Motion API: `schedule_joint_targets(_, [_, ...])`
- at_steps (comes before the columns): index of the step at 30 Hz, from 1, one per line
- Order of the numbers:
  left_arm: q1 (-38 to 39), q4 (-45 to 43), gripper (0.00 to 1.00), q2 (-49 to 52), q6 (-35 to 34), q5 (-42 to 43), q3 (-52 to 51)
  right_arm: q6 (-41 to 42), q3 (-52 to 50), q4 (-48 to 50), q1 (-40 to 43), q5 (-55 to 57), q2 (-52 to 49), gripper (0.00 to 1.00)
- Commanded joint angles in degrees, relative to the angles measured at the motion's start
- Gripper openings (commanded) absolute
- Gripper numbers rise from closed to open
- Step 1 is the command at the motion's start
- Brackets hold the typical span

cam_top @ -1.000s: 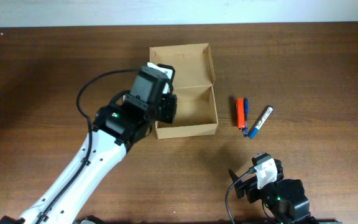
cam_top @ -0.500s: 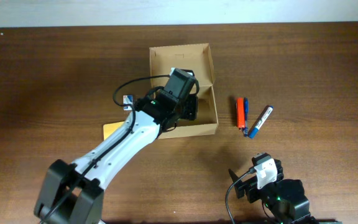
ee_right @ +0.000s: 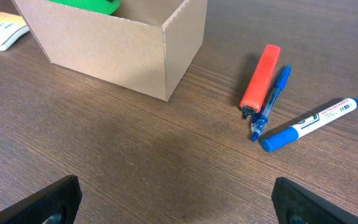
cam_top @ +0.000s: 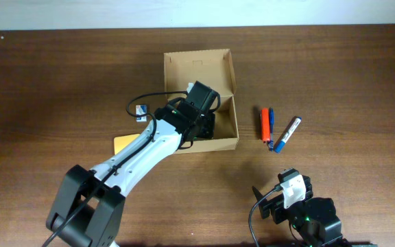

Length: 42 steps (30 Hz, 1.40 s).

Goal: Pack container
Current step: 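Carry the green tape roll with the left gripper into the box and release, then move the left gripper back and grasp the yellow square pad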

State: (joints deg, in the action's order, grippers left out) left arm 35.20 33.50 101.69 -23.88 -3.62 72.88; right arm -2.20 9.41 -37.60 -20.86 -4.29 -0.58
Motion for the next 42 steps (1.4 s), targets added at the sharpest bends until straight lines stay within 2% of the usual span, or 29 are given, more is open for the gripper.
schedule_joint_targets(1, [0.28, 0.26, 0.03, 0.44, -0.5, 0.96, 1.49, -0.39, -0.39, 0.13, 0.26, 0.5, 0.39, 0.99])
schedule_joint_targets(5, [0.28, 1.29, 0.03, 0.44, -0.48, 1.05, 1.49, -0.39, -0.37, 0.13, 0.26, 0.48, 0.39, 0.99])
schedule_joint_targets(6, [0.28, 1.33, 0.11, 0.44, -0.48, 1.05, 1.49, -0.39, -0.39, 0.13, 0.26, 0.48, 0.39, 0.99])
schedule_joint_targets(11, [0.28, 1.97, 0.13, 0.44, -0.52, 1.05, 1.49, -0.39, -0.37, 0.13, 0.26, 0.5, 0.39, 0.99])
schedule_joint_targets(13, [0.28, 2.43, 0.3, 0.44, -0.52, 1.05, 1.49, -0.39, -0.39, 0.13, 0.26, 0.5, 0.39, 0.99])
schedule_joint_targets(15, [0.28, 2.6, 0.34, 0.44, -0.52, 1.05, 1.49, -0.39, -0.39, 0.13, 0.26, 0.5, 0.39, 0.99])
schedule_joint_targets(21, [0.28, 2.95, 0.35, 0.13, -0.5, 1.09, 1.79, -0.39, -0.37, 0.13, 0.26, 0.48, 0.39, 0.99])
schedule_joint_targets(27, [0.28, 10.6, 0.34, -5.07, 0.37, 0.98, 11.17, -0.39, -0.37, 0.13, 0.26, 0.5, 0.39, 0.99])
schedule_joint_targets(31, [0.26, 15.47, 0.34, -12.48, 0.63, 0.59, 14.23, -0.39, -0.39, 0.13, 0.26, 0.5, 0.39, 0.99])
schedule_joint_targets(38, [-0.15, 32.22, 0.35, -30.51, -0.44, -13.57, 14.23, -0.39, -0.37, 0.13, 0.26, 0.48, 0.39, 0.99])
schedule_joint_targets(42, [-6.12, 41.29, 0.36, -33.27, -1.81, -15.13, 13.35, -0.39, -0.39, 0.13, 0.26, 0.48, 0.39, 0.99])
